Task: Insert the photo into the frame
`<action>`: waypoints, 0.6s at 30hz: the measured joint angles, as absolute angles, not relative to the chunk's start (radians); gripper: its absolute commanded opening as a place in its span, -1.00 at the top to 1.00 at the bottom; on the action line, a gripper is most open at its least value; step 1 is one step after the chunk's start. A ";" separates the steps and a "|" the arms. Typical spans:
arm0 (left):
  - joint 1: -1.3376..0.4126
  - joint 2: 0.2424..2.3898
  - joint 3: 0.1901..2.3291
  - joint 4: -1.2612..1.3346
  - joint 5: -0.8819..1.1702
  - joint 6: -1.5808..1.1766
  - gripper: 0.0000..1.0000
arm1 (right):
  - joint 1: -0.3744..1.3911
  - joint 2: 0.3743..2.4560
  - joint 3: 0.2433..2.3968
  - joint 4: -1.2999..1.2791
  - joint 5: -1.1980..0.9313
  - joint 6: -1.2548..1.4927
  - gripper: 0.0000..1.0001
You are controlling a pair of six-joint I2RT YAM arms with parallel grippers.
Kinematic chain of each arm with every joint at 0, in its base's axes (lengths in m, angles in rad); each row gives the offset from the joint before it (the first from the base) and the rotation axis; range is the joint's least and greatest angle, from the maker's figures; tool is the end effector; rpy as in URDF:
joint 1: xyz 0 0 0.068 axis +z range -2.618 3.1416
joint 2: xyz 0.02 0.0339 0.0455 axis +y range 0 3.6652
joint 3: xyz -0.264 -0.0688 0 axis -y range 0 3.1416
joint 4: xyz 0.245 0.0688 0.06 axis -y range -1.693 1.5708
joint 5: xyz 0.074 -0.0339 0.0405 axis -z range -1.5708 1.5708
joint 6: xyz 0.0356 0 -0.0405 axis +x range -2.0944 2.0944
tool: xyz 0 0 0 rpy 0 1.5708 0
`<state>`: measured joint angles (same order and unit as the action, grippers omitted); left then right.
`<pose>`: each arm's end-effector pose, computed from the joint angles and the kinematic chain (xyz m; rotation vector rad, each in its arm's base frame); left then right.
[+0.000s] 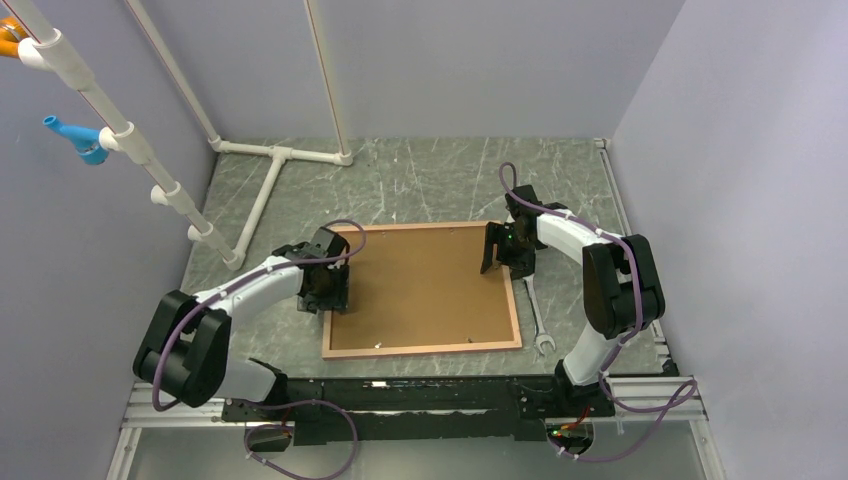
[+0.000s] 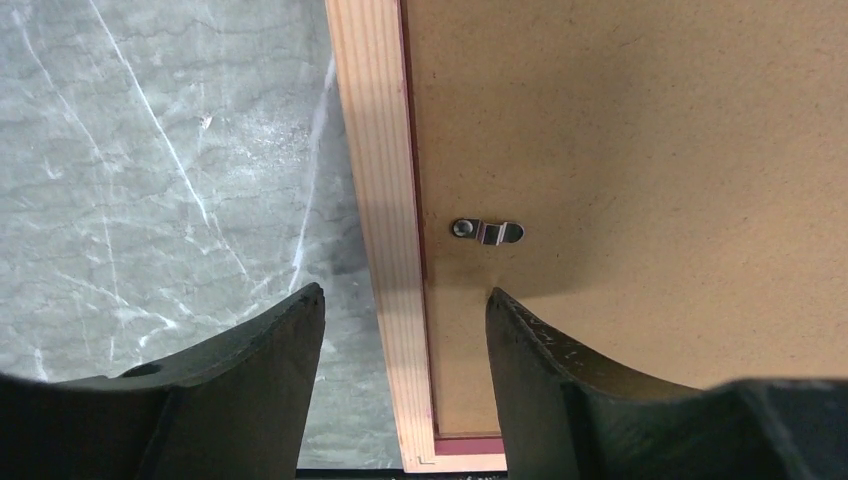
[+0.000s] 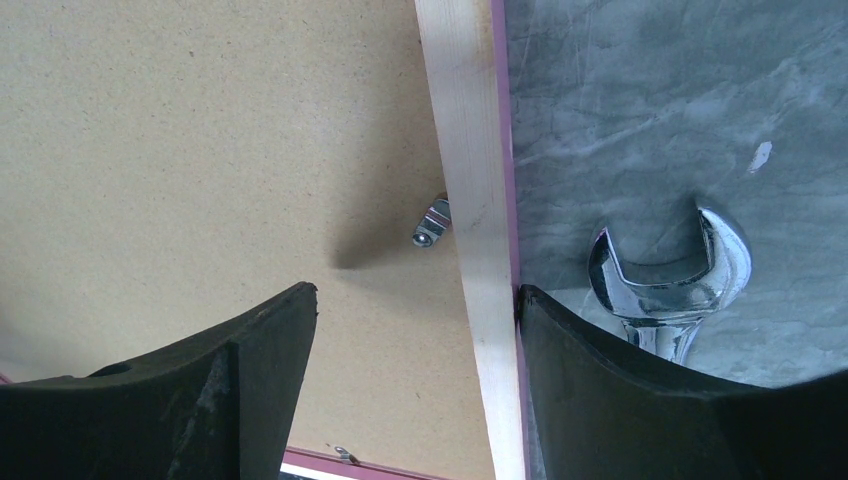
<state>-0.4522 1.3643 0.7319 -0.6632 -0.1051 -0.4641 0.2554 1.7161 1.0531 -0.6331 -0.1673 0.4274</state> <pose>0.2073 -0.0966 0.1702 -0.0377 2.8483 -0.0401 0.3060 0.0860 0.1662 0.2168 2.9087 0.3654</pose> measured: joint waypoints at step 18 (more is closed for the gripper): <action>-0.496 1.488 0.844 -0.729 -0.160 -0.461 -0.08 | 0.250 1.716 1.053 -0.633 -0.177 0.427 -0.50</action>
